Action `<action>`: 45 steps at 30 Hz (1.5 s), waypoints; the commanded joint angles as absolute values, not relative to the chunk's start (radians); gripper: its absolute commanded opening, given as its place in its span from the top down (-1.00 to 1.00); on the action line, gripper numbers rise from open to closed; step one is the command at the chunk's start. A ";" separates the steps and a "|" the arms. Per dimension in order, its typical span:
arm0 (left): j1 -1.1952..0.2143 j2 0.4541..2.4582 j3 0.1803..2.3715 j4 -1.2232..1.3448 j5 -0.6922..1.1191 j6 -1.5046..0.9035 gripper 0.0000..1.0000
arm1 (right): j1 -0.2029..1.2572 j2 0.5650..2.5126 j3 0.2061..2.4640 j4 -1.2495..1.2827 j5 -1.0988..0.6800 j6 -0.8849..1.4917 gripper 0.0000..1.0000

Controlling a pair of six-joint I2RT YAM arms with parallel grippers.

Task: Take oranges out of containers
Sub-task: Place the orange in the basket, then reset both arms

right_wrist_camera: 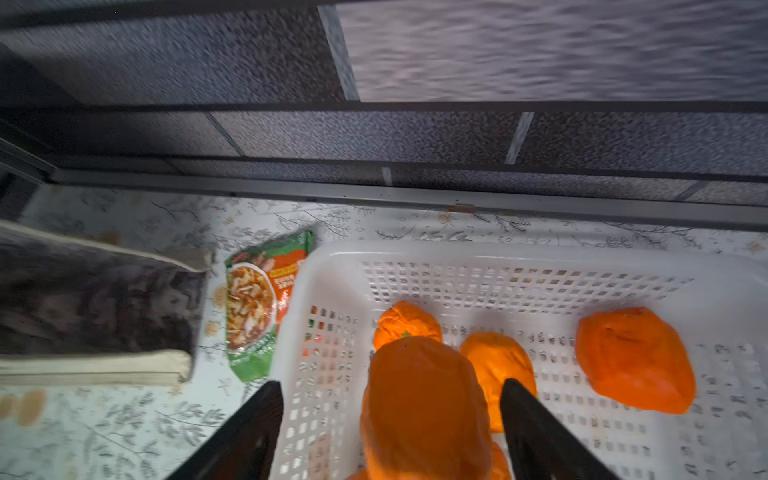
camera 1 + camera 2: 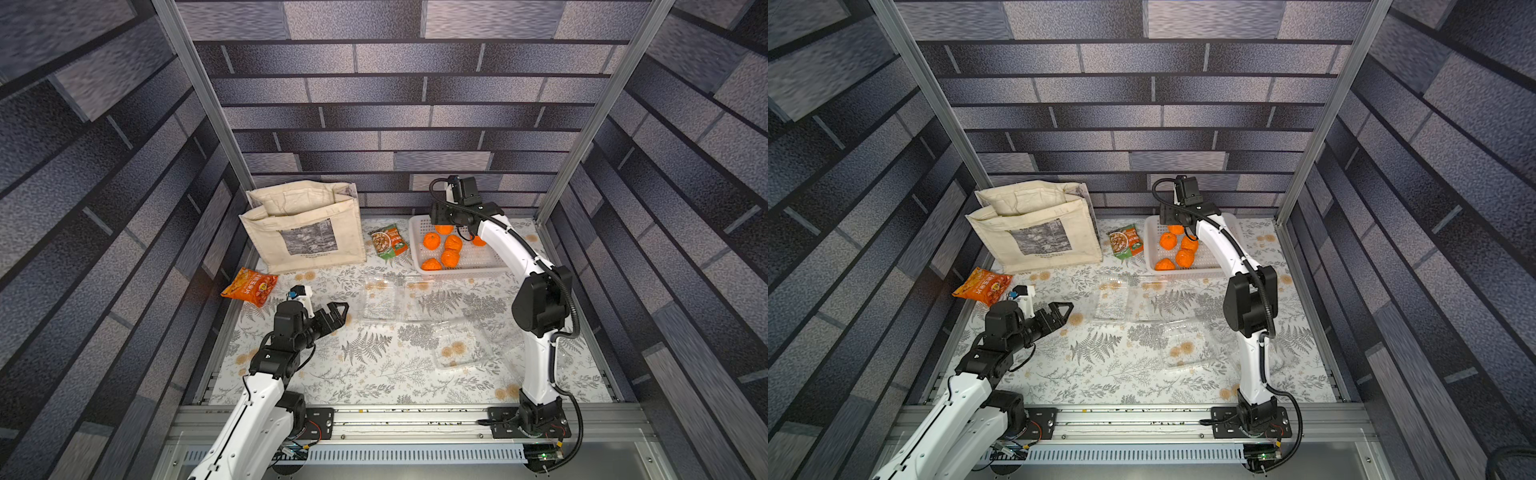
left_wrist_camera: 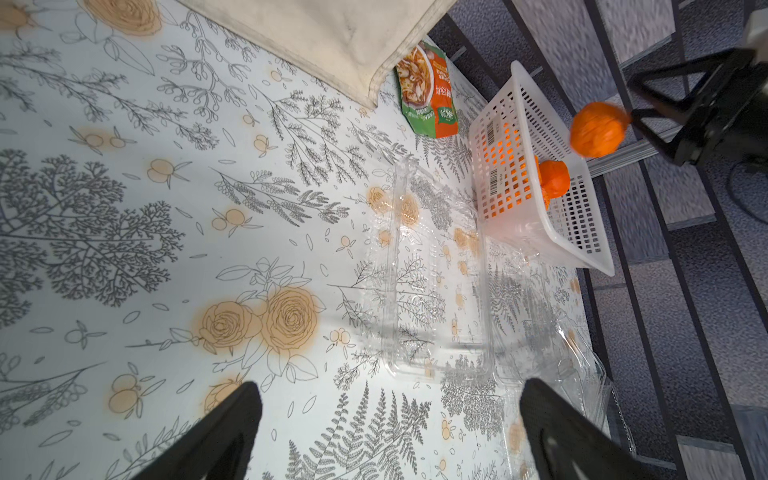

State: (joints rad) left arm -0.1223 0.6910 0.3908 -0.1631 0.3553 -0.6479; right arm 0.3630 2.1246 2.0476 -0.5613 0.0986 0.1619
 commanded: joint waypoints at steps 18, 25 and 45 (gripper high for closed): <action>0.012 0.946 0.293 0.466 -0.122 -0.177 -1.00 | 0.370 1.298 1.009 -0.130 0.253 0.186 -1.00; 0.019 1.241 0.165 0.979 -0.156 -0.048 -1.00 | 0.361 1.075 0.692 0.033 0.471 0.189 -1.00; 0.112 1.567 0.382 0.936 0.085 -0.062 -1.00 | 0.087 1.505 0.458 0.727 0.386 0.042 -1.00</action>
State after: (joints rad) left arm 0.1116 1.5761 0.3908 0.9817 0.0551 -0.0864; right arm 0.1001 1.4460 0.4210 0.5838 0.4652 0.0616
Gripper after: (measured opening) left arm 0.999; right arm 0.999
